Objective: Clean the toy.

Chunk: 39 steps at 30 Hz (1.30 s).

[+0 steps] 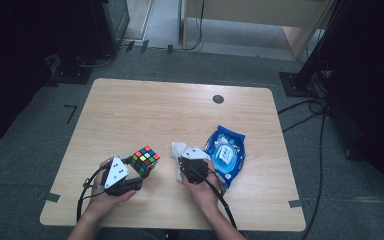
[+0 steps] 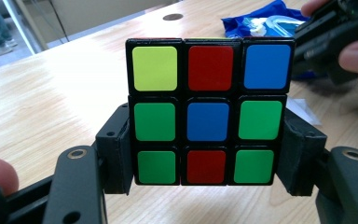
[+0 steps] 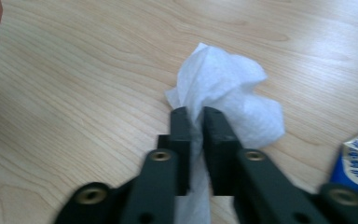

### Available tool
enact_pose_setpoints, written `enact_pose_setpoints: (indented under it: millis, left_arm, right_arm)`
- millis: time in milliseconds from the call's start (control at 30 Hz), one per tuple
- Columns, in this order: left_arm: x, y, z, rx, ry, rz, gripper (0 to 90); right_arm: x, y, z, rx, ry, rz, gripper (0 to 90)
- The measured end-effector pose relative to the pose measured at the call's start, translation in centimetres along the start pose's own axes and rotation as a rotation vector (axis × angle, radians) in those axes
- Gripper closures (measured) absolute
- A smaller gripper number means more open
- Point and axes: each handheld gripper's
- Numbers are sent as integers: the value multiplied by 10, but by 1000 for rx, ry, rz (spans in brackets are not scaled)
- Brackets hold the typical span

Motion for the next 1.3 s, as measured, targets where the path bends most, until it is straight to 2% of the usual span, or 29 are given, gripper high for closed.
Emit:
enact_pose_setpoints:
  millis: [100,133,167,200,267,300,333,400,467,600,667,733,767,833,933,1033,1100,1200,1233,1300]
  left_arm:
    - [2,2,0,0,4,17,340]
    - [3,3,0,2,1,22,340]
    - [3,4,0,4,1,26,340]
    - [4,5,0,3,-1,39,340]
    - [6,9,0,8,6,66,340]
    - [7,11,-1,17,10,82,340]
    - [8,14,-1,22,11,93,340]
    - [10,21,-3,45,18,123,340]
    - [11,27,-4,57,24,142,340]
    - [13,29,-4,61,11,142,341]
    - [12,27,-3,50,11,137,341]
    - [11,23,-3,37,16,133,340]
    - [10,22,-3,28,22,136,341]
    - [8,20,-4,14,34,139,341]
    - [5,18,-5,8,47,136,341]
    - [3,17,-5,8,55,147,342]
    - [5,20,-6,6,59,156,342]
    - [7,25,-7,25,49,159,342]
    - [9,27,-7,34,41,162,342]
    - [12,29,-7,30,36,168,342]
  right_arm:
    - [-8,5,-2,32,29,-33,900]
    - [-14,7,-4,50,58,-61,900]
    - [-22,8,-8,75,105,-115,900]
    - [-28,9,-10,81,136,-149,900]
    - [-46,6,-19,90,224,-258,900]
    - [-57,1,-25,83,278,-339,900]
    - [-57,1,-25,83,278,-339,900]
    - [-61,-4,-28,88,290,-387,900]
    - [-58,-10,-29,92,266,-418,900]
    - [-55,-18,-27,129,237,-493,900]
    - [-58,-25,-28,112,242,-543,900]
    - [-62,-33,-29,79,248,-551,900]
    - [-65,-35,-30,59,254,-537,900]
    - [-67,-35,-30,70,258,-536,900]
    - [-66,-25,-28,81,260,-492,900]
    - [-61,-13,-24,96,254,-416,900]
    - [-56,-4,-21,135,243,-388,900]
    - [-55,-4,-21,148,250,-381,900]
    - [-56,-7,-22,139,255,-382,900]
    - [-59,-16,-24,119,267,-414,900]
Point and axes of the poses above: each handheld gripper's, and its own axes: x roughly forward along the jaws, z roughly out of its underside, y roughly to its right, and after that the axes turned 5 degrees about z, right-handed
